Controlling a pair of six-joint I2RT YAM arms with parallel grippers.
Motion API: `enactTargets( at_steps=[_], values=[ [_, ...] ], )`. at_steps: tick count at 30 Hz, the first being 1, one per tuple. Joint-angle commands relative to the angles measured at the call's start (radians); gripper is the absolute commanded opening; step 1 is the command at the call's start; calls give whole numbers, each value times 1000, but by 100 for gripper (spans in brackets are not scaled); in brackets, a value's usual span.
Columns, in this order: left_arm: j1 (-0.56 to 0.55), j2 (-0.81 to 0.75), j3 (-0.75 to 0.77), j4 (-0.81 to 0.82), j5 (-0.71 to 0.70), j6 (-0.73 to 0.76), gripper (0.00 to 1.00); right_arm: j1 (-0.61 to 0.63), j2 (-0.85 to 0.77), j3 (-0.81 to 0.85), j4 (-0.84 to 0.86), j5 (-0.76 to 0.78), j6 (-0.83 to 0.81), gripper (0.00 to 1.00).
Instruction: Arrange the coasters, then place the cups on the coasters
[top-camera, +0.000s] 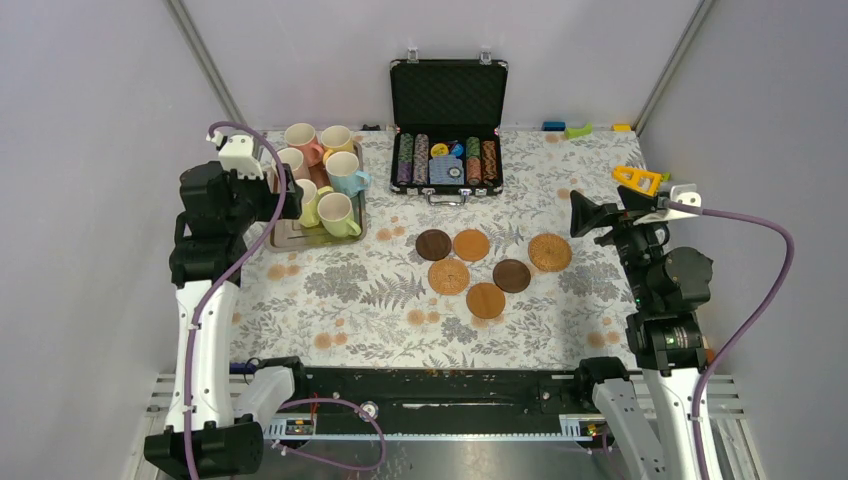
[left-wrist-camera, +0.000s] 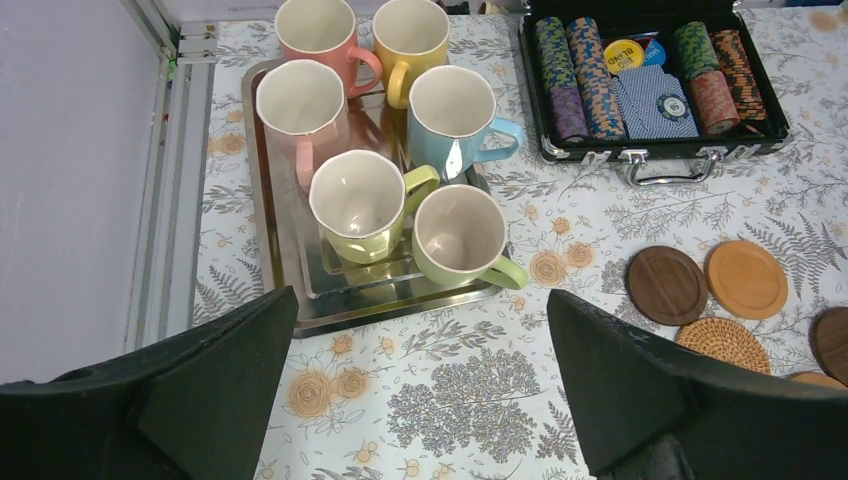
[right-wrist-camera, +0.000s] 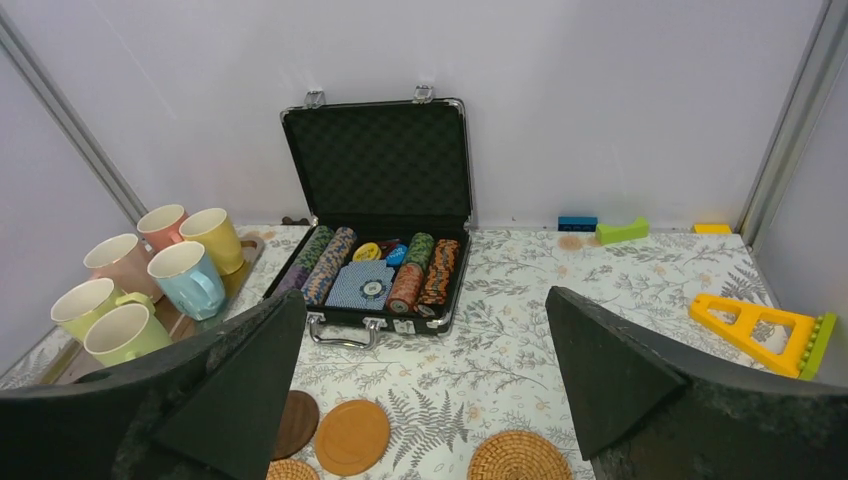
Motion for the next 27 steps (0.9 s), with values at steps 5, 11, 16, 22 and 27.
enactTargets(
  at_steps=[5,11,16,22,27],
  values=[
    [3,-5,-8,59,52,-14,99,-31,12,-100,103,-289,-172,98],
    [3,2,-15,59,64,-6,99,-37,36,-147,156,-387,-151,98],
    [3,27,-16,59,115,16,99,-39,57,-172,176,-343,-146,98],
    [-134,112,-10,43,-1,107,99,-48,155,-183,190,-281,-87,98],
    [-269,170,-69,59,-152,230,99,-47,322,-96,85,-276,-59,97]
  ],
)
